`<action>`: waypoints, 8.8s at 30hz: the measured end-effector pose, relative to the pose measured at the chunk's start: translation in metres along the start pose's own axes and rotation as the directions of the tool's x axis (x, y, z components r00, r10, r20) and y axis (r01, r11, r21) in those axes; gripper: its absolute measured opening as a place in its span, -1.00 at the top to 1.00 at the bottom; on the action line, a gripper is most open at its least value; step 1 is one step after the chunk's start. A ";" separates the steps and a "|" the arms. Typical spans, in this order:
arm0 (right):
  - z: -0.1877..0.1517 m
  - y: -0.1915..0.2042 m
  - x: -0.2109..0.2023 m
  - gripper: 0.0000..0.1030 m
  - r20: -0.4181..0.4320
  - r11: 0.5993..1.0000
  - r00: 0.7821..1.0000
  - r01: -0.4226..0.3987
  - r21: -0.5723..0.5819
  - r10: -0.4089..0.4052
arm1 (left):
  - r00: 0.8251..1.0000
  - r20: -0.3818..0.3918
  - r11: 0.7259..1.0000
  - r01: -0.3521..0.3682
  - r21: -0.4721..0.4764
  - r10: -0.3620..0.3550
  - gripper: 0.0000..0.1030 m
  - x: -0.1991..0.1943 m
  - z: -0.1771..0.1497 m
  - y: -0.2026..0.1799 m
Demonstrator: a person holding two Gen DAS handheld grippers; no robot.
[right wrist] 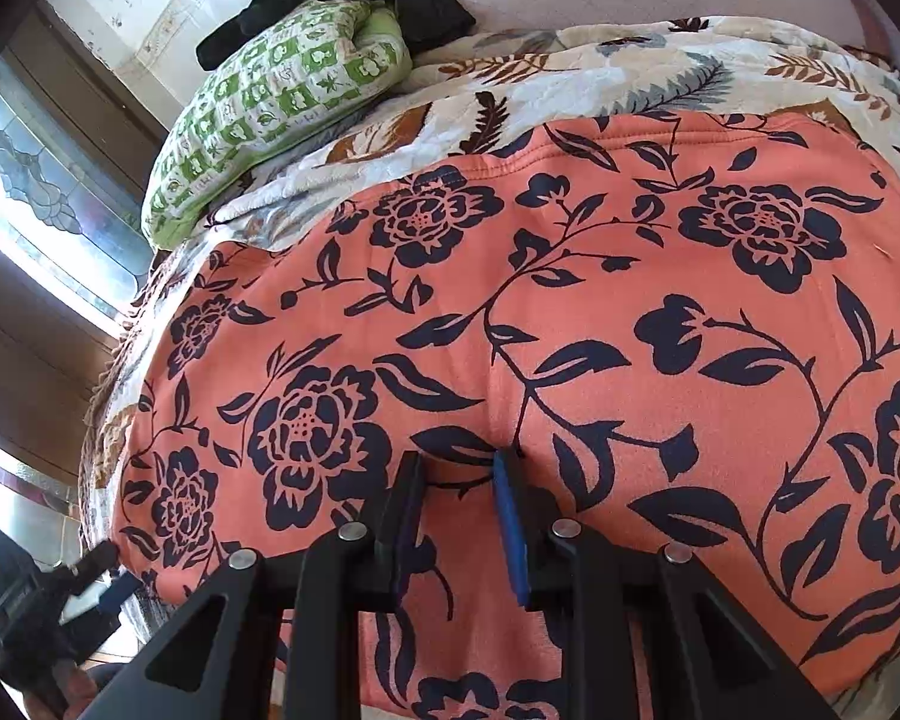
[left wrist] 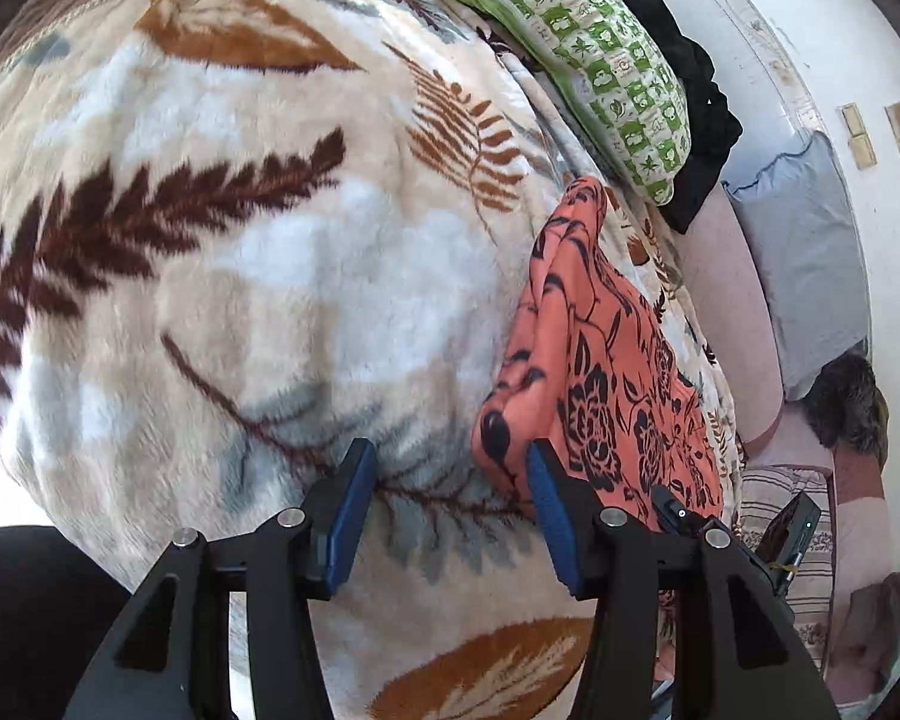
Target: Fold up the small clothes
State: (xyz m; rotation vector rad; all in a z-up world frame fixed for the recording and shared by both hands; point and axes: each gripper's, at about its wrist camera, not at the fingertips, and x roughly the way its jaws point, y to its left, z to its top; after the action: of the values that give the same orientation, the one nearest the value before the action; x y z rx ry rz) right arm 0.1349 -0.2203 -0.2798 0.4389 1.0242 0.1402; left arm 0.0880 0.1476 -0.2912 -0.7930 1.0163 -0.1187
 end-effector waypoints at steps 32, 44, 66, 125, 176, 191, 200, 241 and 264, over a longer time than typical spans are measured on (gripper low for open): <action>0.001 -0.013 0.001 0.44 -0.022 0.992 0.993 -0.115 0.054 0.116 | 0.997 0.056 0.999 0.049 0.022 -0.050 0.10 0.026 -0.021 -0.037; -0.002 -0.014 -0.002 0.43 -0.007 0.991 0.992 -0.129 0.033 0.130 | 0.985 0.108 0.991 0.130 0.044 -0.134 0.13 0.035 -0.004 -0.058; 0.001 -0.015 0.000 0.57 0.020 0.984 0.987 -0.161 0.072 0.160 | 0.997 0.073 0.994 -0.025 0.108 0.017 0.33 0.075 0.016 -0.083; 0.017 -0.210 -0.101 0.50 0.082 0.894 0.995 -0.091 0.438 0.061 | 0.968 -0.019 0.563 -0.129 0.816 0.249 -0.65 0.147 -0.141 -0.275; -0.009 -0.192 -0.124 0.36 -0.026 0.931 0.991 -0.112 0.348 0.129 | 0.963 0.080 0.425 -0.188 0.885 0.259 -1.00 0.148 -0.140 -0.263; -0.010 -0.165 -0.158 0.35 0.176 0.959 0.982 -0.114 0.258 0.069 | 0.958 0.196 0.424 -0.269 0.865 0.207 -0.99 0.096 -0.149 -0.277; 0.020 -0.148 -0.139 0.35 0.214 0.949 0.972 -0.154 0.277 0.095 | 0.952 0.251 0.412 -0.303 0.859 0.177 -0.99 0.085 -0.143 -0.294; 0.027 -0.164 -0.119 0.34 0.203 0.959 0.974 -0.147 0.242 0.098 | 0.923 0.236 0.384 -0.345 0.856 0.305 -1.00 0.136 -0.146 -0.280; 0.052 -0.157 -0.104 0.32 0.248 0.926 0.964 -0.178 0.332 0.097 | 0.901 0.253 0.408 -0.391 0.825 0.352 -0.99 0.209 -0.052 -0.352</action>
State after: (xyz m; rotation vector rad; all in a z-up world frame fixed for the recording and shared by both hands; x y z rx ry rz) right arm 0.1112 -0.4107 -0.2393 0.8370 0.7903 0.0299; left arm 0.2527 -0.2257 -0.2297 0.3979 0.9097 -0.2047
